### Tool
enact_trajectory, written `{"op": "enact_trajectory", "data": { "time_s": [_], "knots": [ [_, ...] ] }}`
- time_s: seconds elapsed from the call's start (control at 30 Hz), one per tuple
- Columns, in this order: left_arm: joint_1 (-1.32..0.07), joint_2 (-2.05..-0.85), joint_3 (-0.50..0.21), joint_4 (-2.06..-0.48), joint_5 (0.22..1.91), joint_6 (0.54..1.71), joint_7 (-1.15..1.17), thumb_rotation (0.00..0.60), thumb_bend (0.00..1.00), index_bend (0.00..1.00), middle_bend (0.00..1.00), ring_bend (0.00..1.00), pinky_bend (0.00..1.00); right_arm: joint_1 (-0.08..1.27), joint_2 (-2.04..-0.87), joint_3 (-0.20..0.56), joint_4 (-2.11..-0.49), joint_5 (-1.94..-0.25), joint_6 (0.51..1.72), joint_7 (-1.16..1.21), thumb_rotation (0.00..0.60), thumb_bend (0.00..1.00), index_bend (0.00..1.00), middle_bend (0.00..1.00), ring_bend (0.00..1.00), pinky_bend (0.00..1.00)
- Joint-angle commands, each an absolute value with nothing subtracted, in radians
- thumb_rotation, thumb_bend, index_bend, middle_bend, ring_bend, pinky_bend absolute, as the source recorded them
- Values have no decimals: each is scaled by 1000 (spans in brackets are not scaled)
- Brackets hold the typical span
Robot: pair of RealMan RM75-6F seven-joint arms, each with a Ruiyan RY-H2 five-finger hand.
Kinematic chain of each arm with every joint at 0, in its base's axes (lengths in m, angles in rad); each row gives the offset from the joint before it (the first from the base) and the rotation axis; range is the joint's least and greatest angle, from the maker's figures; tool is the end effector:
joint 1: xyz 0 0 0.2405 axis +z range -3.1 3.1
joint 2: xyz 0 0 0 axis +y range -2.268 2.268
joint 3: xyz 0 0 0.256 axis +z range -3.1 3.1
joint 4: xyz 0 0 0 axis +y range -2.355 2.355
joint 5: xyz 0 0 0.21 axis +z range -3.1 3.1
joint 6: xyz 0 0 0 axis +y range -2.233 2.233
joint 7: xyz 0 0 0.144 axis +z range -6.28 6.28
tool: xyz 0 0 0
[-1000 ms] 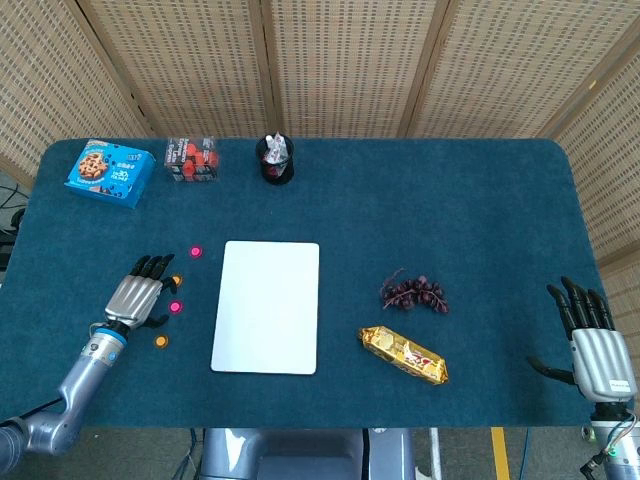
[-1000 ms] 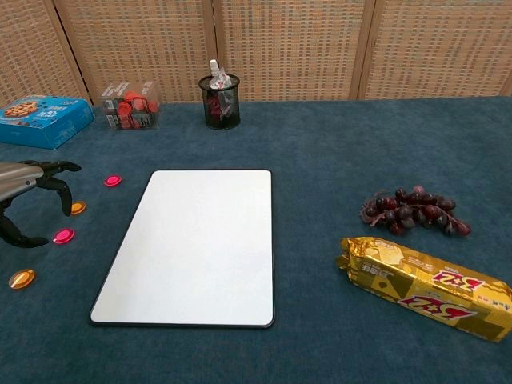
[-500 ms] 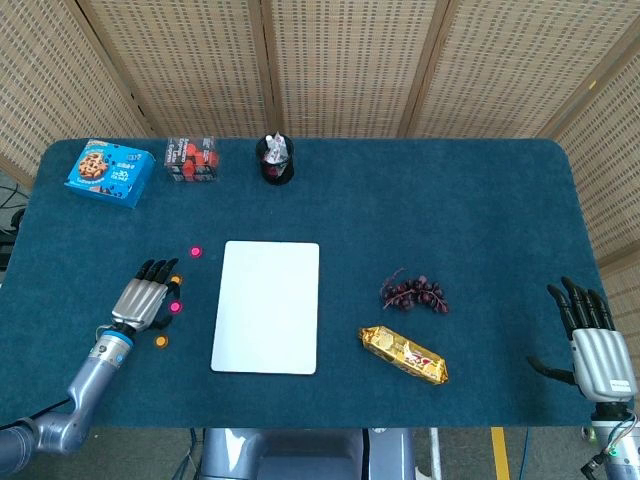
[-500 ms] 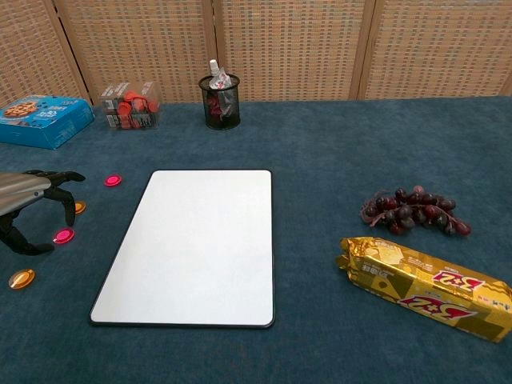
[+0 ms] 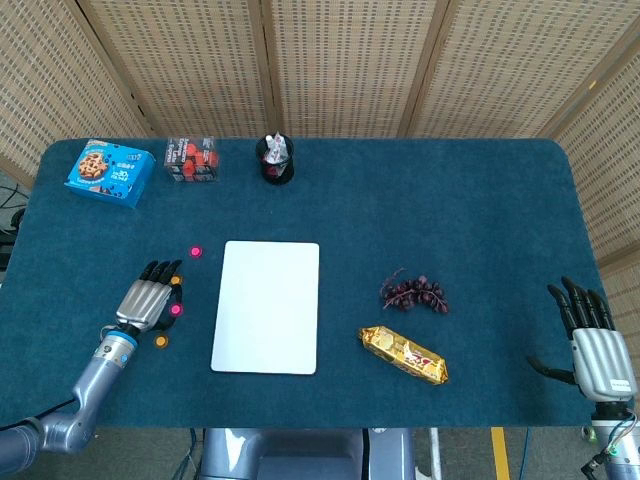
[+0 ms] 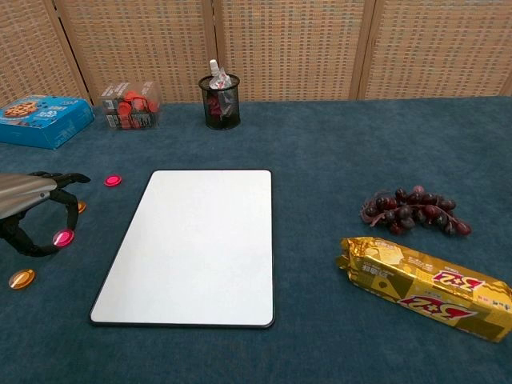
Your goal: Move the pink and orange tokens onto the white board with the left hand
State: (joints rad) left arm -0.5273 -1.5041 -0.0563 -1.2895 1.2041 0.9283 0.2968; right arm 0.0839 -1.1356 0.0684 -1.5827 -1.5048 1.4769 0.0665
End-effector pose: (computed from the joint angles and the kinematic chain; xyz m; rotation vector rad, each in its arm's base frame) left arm -0.2794 0.3048 -0.0004 -1.8245 -0.9485 -0.5813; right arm -0.3138 -0.1850 0.1579 1.3607 -0.9362 0.9585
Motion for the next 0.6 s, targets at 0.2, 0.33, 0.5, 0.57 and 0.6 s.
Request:
{"op": "enact_trajectory", "data": {
  "time_s": [0.2, 0.33, 0.5, 0.57, 0.6],
  "knots": [
    [-549, -1428, -71, -1494, 1257, 961, 308, 600, 310, 569, 0, 0, 0, 84, -1134, 68, -1590, -1504, 1476, 65, 600, 0, 0, 0, 0, 0],
    [-572, -1434, -62, -1571, 1260, 938, 349, 600, 307, 569, 0, 0, 0, 83, -1133, 68, -1590, -1503, 1475, 67, 600, 0, 0, 0, 0, 0],
    [-583, -1458, -34, -1625, 1243, 924, 420, 600, 302, 569, 0, 0, 0, 84, -1131, 68, -1589, -1501, 1472, 74, 600, 0, 0, 0, 0, 0],
    [-583, -1467, -21, -1636, 1237, 925, 445, 600, 300, 569, 0, 0, 0, 84, -1131, 68, -1588, -1500, 1470, 76, 600, 0, 0, 0, 0, 0],
    [-583, -1470, -19, -1639, 1233, 928, 454, 600, 299, 569, 0, 0, 0, 84, -1130, 68, -1588, -1500, 1470, 77, 600, 0, 0, 0, 0, 0]
  ]
}}
